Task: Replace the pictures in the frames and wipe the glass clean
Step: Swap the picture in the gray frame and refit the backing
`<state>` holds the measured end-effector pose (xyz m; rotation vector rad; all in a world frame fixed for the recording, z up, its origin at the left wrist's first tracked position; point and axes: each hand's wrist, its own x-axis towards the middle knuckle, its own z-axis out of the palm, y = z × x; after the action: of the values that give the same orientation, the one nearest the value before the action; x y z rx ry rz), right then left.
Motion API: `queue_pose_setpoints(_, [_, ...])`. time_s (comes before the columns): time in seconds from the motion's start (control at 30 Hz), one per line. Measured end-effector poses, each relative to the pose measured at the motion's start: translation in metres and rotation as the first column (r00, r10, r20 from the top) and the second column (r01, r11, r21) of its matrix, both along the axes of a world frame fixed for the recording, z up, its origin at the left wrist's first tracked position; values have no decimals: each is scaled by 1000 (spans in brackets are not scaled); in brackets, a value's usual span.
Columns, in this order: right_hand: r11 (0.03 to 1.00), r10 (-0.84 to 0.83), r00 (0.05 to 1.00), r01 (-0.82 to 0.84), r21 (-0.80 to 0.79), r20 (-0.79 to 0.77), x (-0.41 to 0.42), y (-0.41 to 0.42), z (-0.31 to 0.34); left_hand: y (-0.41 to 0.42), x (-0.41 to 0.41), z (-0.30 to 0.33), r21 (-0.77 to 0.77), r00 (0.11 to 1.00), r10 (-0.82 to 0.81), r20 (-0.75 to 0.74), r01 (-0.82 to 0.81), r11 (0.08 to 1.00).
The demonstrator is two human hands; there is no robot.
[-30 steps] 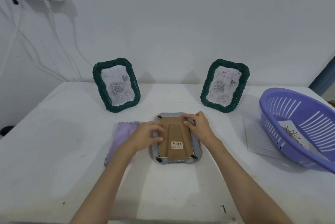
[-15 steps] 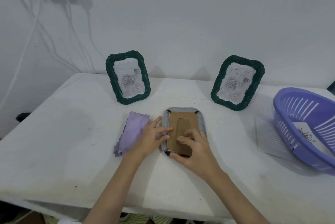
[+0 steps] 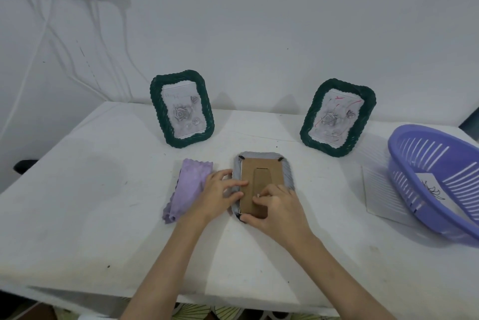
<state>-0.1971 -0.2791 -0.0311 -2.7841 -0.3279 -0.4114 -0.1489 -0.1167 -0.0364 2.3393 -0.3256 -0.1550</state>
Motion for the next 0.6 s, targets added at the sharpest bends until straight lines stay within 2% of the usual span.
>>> queue_pose_setpoints(0.1, [990,-13,1000,16,-140,26,1,3,3,0,0,1,-7,1000,4,1,-4,1000])
queue_pose_setpoints(0.17, [983,-3,999,12,-181,52,1,2,1,0,0,1,-10,1000,4,1,-4,1000])
queue_pose_setpoints(0.5, [976,36,992,-9,-217,124,6,-2,-1,0,0,2,-18,1000,1,-16,-1,1000])
queue_pose_setpoints(0.6, [986,44,989,-19,-166,144,7,-3,-2,0,0,3,-14,1000,0,-19,-1,1000])
